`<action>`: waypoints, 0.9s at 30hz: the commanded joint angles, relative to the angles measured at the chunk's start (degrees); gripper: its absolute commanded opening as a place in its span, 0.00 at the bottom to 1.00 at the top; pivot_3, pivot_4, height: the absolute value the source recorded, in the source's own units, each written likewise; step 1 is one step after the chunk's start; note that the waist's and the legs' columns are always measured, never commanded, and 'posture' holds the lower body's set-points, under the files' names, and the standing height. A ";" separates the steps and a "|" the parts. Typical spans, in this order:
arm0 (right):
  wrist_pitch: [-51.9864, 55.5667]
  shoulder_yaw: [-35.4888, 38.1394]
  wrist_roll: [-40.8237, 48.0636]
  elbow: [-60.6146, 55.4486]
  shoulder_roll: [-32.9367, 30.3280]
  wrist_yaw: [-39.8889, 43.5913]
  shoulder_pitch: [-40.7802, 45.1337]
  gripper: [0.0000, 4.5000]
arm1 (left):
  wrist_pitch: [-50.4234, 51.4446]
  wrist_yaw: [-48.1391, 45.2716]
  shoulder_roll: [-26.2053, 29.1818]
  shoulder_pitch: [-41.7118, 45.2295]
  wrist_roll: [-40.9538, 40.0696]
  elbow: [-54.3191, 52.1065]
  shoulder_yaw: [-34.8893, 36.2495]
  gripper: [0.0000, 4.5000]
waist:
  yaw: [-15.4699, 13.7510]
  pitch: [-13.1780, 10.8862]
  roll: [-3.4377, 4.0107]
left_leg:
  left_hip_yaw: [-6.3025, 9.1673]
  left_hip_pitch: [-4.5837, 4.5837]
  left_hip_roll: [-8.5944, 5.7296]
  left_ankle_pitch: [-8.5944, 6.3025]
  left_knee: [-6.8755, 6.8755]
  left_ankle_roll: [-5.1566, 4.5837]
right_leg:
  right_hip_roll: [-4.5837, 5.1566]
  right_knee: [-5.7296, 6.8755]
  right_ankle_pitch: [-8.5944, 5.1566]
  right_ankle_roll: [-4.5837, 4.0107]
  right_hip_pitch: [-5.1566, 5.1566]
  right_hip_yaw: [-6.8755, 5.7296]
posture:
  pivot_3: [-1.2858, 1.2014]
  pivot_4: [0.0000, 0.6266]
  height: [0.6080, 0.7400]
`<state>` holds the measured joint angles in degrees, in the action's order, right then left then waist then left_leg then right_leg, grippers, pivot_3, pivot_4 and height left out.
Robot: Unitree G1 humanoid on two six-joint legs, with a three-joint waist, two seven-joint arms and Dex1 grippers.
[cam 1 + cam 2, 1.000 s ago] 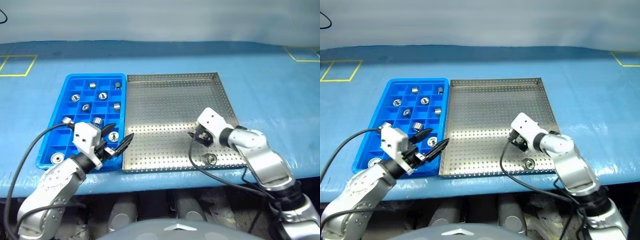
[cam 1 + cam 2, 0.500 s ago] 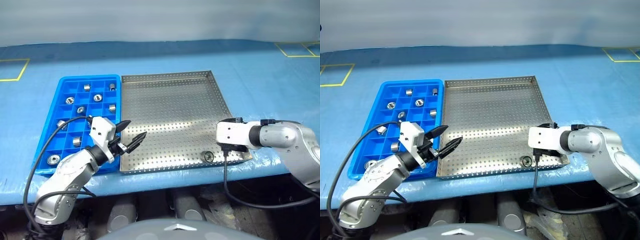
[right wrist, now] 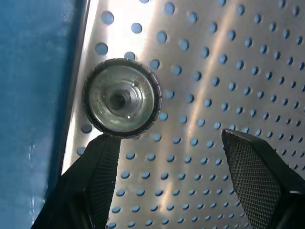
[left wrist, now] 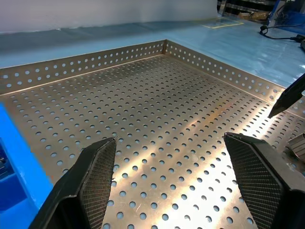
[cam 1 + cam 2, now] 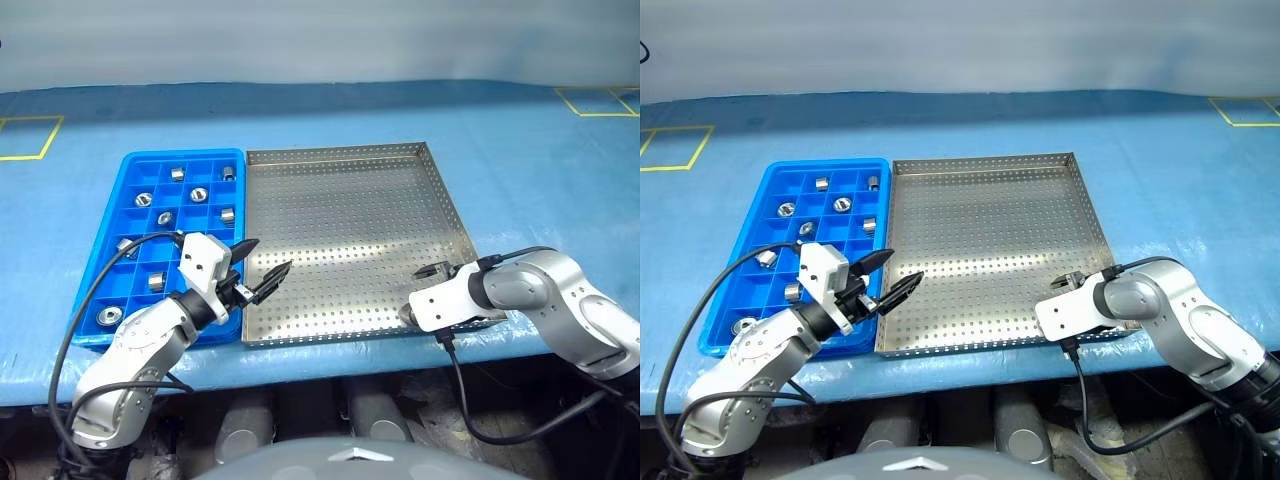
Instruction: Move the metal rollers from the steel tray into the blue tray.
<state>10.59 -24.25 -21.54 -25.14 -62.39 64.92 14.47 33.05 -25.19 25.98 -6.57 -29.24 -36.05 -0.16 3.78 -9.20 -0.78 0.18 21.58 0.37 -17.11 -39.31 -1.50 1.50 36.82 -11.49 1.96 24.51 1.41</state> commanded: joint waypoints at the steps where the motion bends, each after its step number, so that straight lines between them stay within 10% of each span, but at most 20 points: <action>1: -1.79 -0.69 -0.19 -2.44 1.00 2.84 -0.17 0.79 | -1.34 -0.09 -0.04 0.12 0.31 -1.22 0.99 0.88 | -0.17 0.00 0.00 | 0.00 0.00 0.00 0.00 0.00 0.00 | 0.01 0.00 -0.01 0.01 0.00 0.00 | 0.46 0.24 1.00; 16: -5.35 -2.89 -1.98 0.50 6.44 8.10 2.58 0.79 | -1.35 -0.09 0.20 -0.20 0.67 -1.32 1.29 0.88 | -0.36 0.02 -0.03 | 0.05 -0.01 0.00 -0.01 -0.02 -0.01 | 0.03 0.01 -0.06 -0.02 -0.06 -0.10 | 0.46 0.24 1.00; 22: -5.90 -3.24 -2.66 1.61 7.93 9.11 3.01 0.44 | -1.27 0.06 0.47 -0.48 0.63 -1.63 2.02 0.88 | -0.30 0.02 -0.03 | 0.06 -0.01 0.00 -0.01 -0.02 -0.01 | 0.05 0.02 -0.06 -0.02 -0.05 -0.11 | 0.46 0.24 1.00; 27: -5.00 -2.58 -3.47 1.75 9.30 8.38 3.25 0.41 | -1.19 0.20 0.34 -0.55 0.71 -1.76 1.90 0.88 | -0.27 0.02 -0.03 | 0.06 -0.02 0.01 -0.01 -0.14 -0.01 | 0.03 0.07 -0.05 -0.02 -0.08 -0.11 | 0.46 0.24 1.00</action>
<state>5.46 -26.82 -24.91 -22.95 -53.50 73.04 17.76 33.03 -25.06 26.17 -7.18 -29.09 -36.06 1.10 3.51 -9.18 -0.80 0.24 21.56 0.38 -17.12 -39.46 -1.50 1.53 36.90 -11.54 1.95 24.42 1.30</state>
